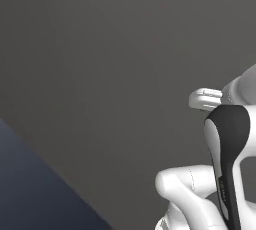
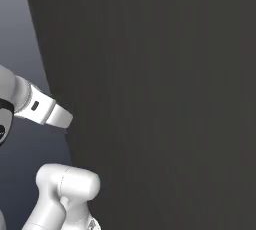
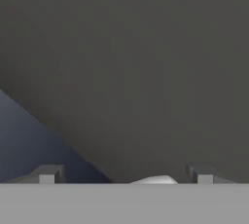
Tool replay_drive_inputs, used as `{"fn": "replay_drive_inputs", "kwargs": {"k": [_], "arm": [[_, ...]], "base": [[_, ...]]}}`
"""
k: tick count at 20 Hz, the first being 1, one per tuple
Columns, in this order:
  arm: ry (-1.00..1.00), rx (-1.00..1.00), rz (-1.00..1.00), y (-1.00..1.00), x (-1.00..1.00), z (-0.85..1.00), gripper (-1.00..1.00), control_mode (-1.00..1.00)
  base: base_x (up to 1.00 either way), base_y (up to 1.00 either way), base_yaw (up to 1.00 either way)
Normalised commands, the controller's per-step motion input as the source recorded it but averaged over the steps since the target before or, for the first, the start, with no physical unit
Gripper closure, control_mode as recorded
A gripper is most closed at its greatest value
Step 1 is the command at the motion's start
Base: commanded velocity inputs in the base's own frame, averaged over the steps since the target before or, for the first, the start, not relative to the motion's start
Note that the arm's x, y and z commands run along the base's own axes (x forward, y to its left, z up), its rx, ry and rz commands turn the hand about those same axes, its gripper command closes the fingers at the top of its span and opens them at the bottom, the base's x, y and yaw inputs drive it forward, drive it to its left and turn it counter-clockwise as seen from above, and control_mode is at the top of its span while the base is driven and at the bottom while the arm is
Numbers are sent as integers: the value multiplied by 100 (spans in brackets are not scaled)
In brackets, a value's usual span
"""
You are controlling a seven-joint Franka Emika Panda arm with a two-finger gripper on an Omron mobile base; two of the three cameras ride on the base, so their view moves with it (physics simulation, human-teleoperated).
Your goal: Place the cold items (potato and tomato) from the fridge in one tupperware on the dining counter. Place the warm items (hot dog and kebab skewer) in the stove area in another tupperware.
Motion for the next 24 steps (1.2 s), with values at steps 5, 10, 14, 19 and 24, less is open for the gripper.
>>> {"fn": "replay_drive_inputs", "kwargs": {"k": [5,10,14,19,24], "arm": [[0,0,0,0,0,0,-100,100],[0,0,0,0,0,0,-100,100],[0,0,0,0,0,0,-100,100],[0,0,0,0,0,0,-100,100],[0,0,0,0,0,0,-100,100]], "base": [[44,100,-50],[43,100,-47],[42,100,-44],[41,100,-42],[32,100,-37]]}}
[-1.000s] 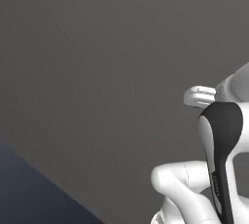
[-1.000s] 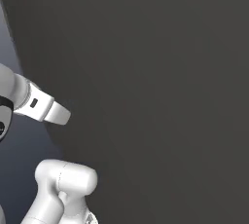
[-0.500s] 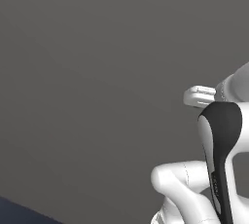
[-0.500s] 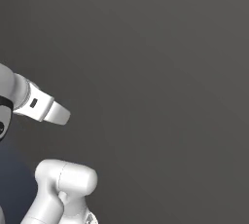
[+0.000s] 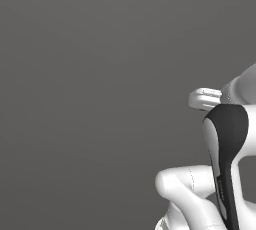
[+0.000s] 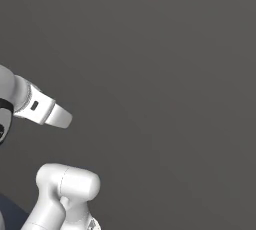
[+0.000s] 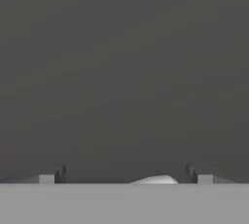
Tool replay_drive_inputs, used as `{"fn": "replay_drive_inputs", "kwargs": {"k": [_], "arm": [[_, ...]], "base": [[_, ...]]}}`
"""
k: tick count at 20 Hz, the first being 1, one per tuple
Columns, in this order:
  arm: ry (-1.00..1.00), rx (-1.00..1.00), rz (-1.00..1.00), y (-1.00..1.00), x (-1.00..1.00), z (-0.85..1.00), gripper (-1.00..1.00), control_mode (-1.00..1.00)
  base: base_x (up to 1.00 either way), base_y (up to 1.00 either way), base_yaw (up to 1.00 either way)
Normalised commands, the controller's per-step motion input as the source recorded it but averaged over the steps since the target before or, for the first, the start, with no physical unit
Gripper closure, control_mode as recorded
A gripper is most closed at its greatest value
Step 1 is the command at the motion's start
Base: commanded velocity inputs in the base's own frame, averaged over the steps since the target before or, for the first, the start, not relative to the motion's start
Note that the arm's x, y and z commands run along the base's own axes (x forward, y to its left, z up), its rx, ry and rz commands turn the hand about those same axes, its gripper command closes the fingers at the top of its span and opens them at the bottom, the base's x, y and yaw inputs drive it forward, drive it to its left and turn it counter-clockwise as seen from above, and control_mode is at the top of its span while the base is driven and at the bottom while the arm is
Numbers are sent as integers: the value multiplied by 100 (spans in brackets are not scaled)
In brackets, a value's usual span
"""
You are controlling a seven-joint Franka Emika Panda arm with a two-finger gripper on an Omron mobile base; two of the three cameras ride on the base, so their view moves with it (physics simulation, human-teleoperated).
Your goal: Place the cold items (potato and tomato) from the fridge in one tupperware on the dining counter. Place the warm items (hot dog and kebab skewer) in the stove area in another tupperware.
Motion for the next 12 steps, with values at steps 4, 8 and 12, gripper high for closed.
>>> {"fn": "replay_drive_inputs", "kwargs": {"k": [4,8,12], "arm": [[0,0,0,0,0,0,-100,100],[0,0,0,0,0,0,-100,100],[0,0,0,0,0,0,-100,100]], "base": [[0,100,-17],[0,100,-12],[0,100,-10]]}}
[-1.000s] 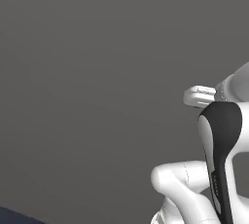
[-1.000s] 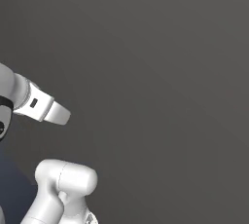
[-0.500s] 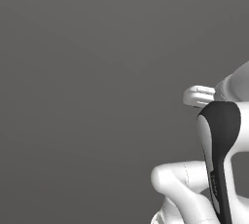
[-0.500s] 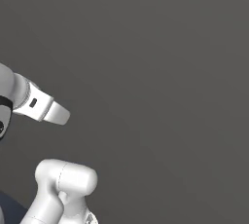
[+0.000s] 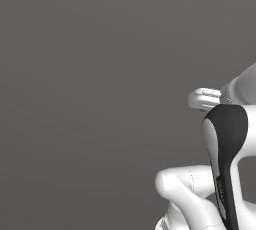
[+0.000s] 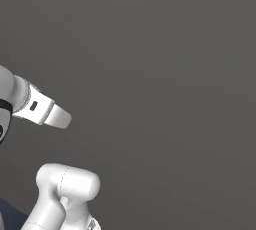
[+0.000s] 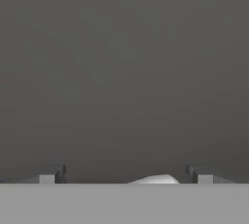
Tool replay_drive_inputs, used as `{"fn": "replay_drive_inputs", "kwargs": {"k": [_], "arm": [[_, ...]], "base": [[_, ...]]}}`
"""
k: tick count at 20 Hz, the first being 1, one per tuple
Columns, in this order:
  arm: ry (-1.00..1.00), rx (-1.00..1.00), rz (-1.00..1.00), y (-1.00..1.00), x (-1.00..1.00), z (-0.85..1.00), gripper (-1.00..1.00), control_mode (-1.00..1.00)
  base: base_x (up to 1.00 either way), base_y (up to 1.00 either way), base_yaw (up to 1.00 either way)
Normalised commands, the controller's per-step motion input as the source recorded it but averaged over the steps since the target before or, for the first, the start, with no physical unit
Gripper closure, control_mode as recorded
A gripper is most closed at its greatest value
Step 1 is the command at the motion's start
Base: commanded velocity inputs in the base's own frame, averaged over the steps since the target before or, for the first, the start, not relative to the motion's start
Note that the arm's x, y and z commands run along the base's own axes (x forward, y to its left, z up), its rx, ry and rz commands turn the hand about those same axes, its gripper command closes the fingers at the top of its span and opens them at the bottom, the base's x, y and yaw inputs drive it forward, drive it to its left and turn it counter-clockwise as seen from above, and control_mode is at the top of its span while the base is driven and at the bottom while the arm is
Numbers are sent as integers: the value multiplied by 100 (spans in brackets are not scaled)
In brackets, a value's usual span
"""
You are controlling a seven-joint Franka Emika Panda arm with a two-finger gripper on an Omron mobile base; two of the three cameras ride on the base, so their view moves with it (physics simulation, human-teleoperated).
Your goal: Place the cold items (potato and tomato) from the fridge in one tupperware on the dining counter. Place the warm items (hot dog and kebab skewer) in the stove area in another tupperware.
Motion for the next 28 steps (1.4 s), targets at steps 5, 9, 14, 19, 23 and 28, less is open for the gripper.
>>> {"fn": "replay_drive_inputs", "kwargs": {"k": [5,9,14,19,23,28], "arm": [[0,0,0,0,0,0,-100,100],[0,0,0,0,0,0,-100,100],[0,0,0,0,0,0,-100,100],[0,0,0,0,0,0,-100,100],[0,0,0,0,0,0,-100,100],[0,0,0,0,0,0,-100,100]], "base": [[0,100,-8],[0,100,-6],[0,100,-7],[3,100,-6],[20,100,-3],[43,100,0]]}}
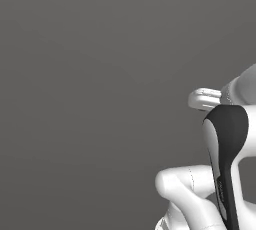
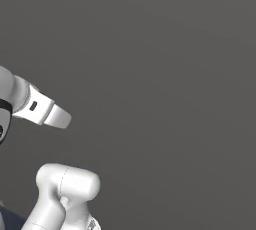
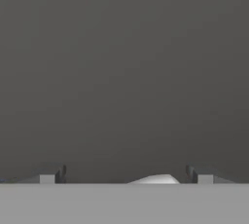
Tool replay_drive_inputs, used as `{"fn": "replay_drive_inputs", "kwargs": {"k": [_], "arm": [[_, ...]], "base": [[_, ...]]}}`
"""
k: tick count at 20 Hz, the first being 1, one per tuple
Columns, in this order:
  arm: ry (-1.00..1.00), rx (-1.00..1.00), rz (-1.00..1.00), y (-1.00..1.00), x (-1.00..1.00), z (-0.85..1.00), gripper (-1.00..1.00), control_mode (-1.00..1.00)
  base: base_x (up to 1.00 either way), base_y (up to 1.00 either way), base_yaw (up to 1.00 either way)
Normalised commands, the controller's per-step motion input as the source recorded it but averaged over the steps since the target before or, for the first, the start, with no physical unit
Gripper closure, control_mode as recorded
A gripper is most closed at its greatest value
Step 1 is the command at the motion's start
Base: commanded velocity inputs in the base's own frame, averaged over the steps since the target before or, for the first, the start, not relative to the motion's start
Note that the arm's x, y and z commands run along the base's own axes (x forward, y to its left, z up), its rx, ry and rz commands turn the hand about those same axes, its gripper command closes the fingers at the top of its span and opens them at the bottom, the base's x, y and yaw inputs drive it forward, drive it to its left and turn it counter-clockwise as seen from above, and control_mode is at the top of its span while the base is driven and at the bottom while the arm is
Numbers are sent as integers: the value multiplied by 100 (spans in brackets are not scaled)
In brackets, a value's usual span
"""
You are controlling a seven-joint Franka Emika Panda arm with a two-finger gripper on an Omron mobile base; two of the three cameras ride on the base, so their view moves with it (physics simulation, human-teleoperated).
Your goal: Place the cold items (potato and tomato) from the fridge in one tupperware on the dining counter. Place the warm items (hot dog and kebab skewer) in the stove area in another tupperware.
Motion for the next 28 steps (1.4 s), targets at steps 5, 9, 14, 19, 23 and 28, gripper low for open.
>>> {"fn": "replay_drive_inputs", "kwargs": {"k": [5,9,14,19,23,28], "arm": [[0,0,0,0,0,0,-100,100],[0,0,0,0,0,0,-100,100],[0,0,0,0,0,0,-100,100],[0,0,0,0,0,0,-100,100],[0,0,0,0,0,0,-100,100],[0,0,0,0,0,0,-100,100]], "base": [[75,93,16],[99,17,92],[96,-3,98],[82,-40,61],[75,-58,63],[54,-77,62]]}}
